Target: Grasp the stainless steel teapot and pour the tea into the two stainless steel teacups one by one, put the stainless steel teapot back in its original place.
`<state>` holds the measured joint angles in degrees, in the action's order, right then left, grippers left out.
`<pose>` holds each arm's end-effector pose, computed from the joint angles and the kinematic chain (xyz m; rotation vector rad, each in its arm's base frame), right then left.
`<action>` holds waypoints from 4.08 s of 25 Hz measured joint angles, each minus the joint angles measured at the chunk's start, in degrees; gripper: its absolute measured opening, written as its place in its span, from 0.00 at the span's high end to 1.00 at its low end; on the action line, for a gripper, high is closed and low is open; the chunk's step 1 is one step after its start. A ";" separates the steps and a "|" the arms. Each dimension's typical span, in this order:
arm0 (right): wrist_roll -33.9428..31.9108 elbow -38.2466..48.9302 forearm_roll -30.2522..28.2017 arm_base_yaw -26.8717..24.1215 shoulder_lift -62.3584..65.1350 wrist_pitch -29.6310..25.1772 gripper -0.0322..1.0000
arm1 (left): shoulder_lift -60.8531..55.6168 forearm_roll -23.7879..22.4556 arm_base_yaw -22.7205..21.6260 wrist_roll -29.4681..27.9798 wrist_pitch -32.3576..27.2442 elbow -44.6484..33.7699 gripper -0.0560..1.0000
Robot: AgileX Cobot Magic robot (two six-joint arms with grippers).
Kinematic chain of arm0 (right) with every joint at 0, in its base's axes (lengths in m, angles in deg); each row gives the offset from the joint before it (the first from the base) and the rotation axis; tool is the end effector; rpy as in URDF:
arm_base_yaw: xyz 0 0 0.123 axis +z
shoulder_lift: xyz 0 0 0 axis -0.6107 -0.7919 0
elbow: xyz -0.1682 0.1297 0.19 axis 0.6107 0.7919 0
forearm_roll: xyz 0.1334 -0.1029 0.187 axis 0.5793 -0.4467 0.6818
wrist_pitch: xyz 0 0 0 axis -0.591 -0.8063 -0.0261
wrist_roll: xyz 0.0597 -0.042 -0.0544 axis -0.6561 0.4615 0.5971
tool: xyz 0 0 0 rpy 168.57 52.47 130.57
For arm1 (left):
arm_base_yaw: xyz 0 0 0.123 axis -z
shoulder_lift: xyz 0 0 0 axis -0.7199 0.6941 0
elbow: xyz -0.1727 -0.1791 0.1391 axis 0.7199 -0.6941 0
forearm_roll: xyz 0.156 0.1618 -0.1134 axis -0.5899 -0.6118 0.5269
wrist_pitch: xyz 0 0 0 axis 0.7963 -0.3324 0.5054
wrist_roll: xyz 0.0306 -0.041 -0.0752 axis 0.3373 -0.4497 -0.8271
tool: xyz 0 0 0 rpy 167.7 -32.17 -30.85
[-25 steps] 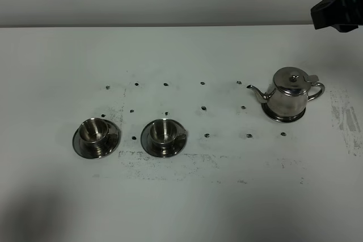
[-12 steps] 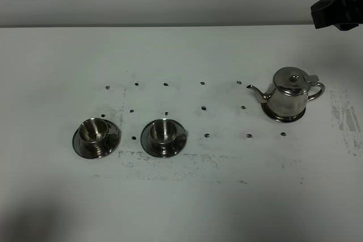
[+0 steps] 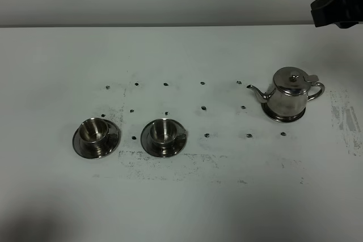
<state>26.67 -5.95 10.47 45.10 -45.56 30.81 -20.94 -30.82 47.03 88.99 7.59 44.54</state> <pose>0.2952 0.0536 0.3810 -0.4666 2.2982 0.1575 -0.0055 -0.0078 0.2794 0.1340 2.0456 -0.0619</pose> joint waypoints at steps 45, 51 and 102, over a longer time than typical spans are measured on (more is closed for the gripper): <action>-10.41 0.00 -16.61 -6.85 -33.18 13.74 0.57 | 0.00 0.00 0.00 0.00 0.00 0.00 0.39; -8.82 0.00 -15.96 -6.85 -33.18 8.08 0.57 | 0.00 0.00 0.00 0.00 0.00 0.00 0.39; -23.36 -0.05 -10.63 2.21 -24.81 -8.82 0.52 | 0.00 0.00 0.00 0.05 0.00 0.00 0.39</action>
<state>3.31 -6.00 -0.16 47.31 -70.37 21.99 -20.94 -30.82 47.03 89.05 7.59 44.54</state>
